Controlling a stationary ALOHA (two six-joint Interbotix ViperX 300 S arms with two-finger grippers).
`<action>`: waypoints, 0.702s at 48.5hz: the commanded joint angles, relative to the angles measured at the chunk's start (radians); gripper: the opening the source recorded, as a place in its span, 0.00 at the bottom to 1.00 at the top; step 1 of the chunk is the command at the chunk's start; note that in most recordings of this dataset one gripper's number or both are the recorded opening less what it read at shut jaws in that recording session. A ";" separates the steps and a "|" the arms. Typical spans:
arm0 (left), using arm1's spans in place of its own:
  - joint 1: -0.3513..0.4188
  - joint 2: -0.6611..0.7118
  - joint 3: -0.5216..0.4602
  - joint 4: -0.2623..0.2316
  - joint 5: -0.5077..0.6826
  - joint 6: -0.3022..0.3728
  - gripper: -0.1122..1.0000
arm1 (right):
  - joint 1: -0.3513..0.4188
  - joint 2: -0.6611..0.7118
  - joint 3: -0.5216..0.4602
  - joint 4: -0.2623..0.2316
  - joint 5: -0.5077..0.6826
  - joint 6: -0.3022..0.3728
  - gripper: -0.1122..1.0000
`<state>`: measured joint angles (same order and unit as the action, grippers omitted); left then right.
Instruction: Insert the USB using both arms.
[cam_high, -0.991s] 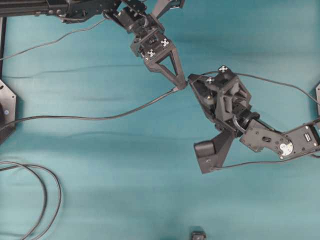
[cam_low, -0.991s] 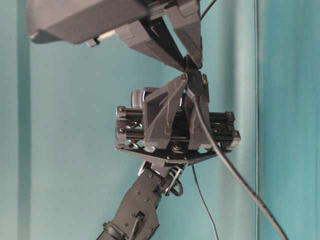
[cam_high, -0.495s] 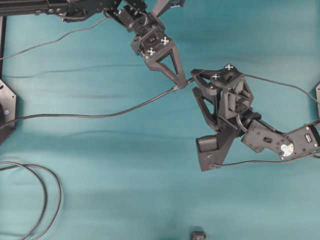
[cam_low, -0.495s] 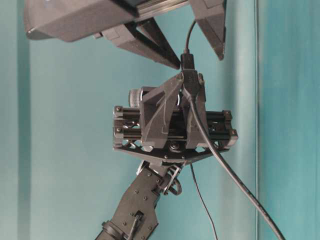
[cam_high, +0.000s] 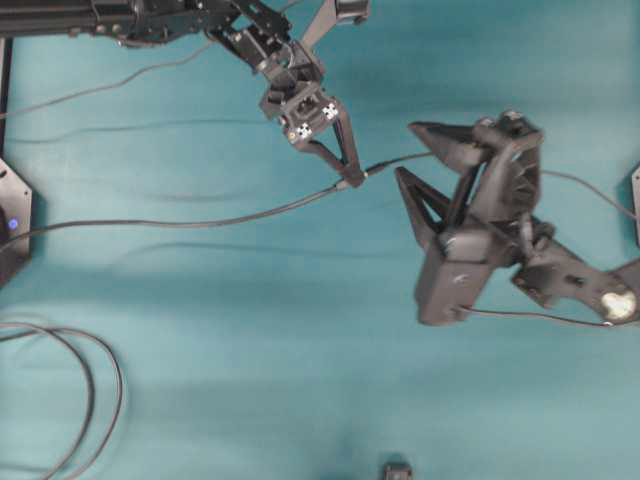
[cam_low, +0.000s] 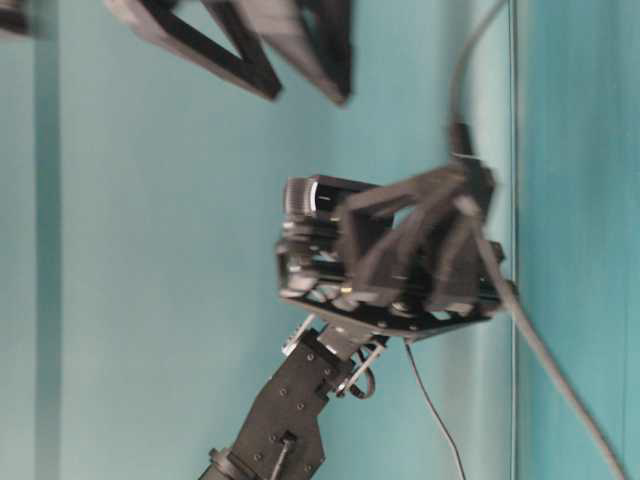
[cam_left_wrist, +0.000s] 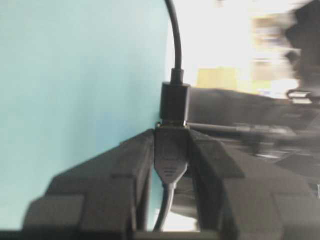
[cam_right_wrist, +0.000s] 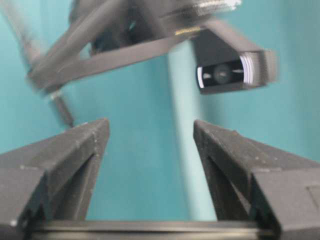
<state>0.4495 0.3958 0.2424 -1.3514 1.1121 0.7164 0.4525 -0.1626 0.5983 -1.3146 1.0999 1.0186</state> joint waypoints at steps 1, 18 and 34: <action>-0.003 -0.054 -0.014 0.040 -0.052 -0.005 0.29 | 0.012 -0.067 -0.020 0.041 -0.028 0.067 0.78; -0.049 -0.058 -0.017 0.196 -0.216 -0.006 0.29 | 0.012 -0.242 0.098 0.098 -0.008 0.480 0.77; -0.132 -0.058 -0.043 0.390 -0.337 -0.031 0.29 | 0.000 -0.333 0.175 0.133 0.023 0.635 0.77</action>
<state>0.3298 0.3850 0.2286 -1.0032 0.7992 0.7118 0.4587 -0.4832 0.7793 -1.1919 1.1137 1.6521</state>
